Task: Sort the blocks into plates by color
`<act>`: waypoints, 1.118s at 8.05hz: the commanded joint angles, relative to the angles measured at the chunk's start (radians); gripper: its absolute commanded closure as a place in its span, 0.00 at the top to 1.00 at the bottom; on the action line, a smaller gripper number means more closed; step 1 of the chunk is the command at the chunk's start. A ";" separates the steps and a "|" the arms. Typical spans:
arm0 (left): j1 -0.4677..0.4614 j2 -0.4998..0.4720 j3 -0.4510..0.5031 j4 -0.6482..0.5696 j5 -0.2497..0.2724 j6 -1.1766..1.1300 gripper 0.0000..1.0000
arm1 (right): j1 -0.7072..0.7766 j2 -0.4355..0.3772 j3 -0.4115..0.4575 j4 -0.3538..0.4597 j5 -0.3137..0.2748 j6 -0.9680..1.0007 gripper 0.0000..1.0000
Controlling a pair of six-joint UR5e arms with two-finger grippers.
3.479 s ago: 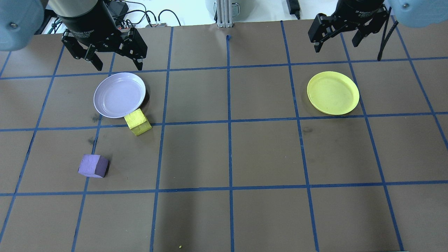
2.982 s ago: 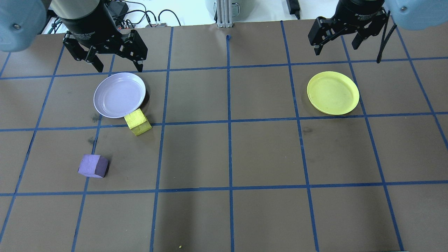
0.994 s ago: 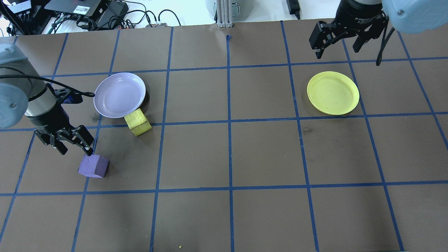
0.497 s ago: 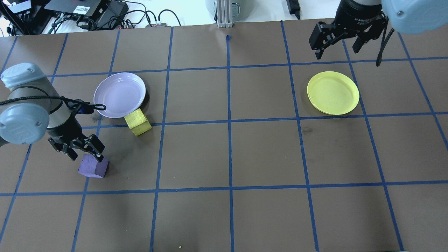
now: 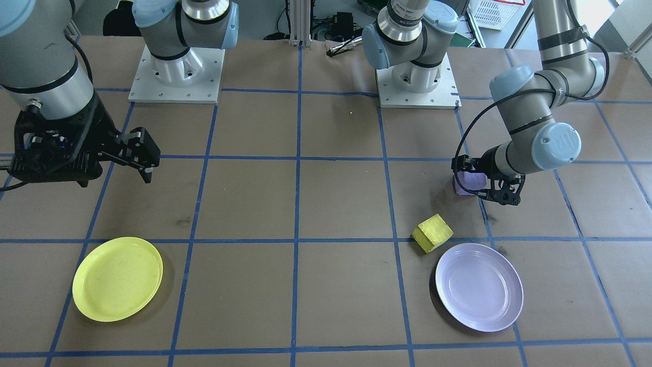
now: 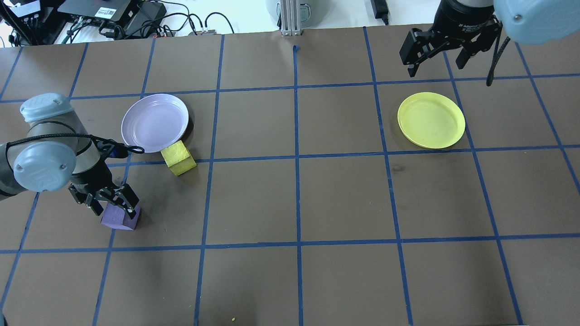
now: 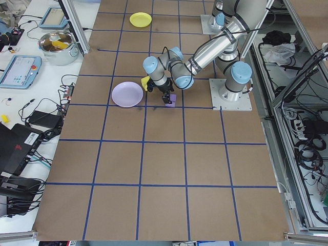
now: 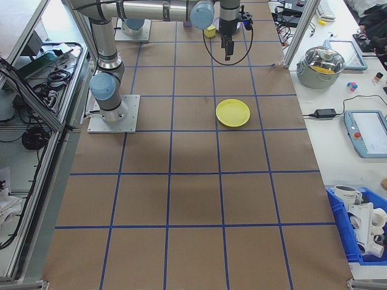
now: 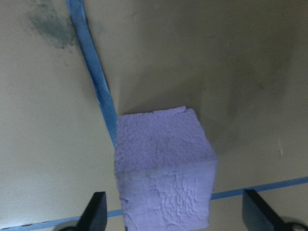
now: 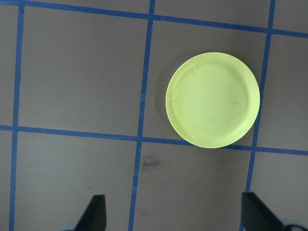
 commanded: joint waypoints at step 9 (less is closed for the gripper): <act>-0.011 -0.041 0.193 -0.182 0.006 0.063 0.00 | -0.002 0.003 0.000 -0.001 0.007 -0.005 1.00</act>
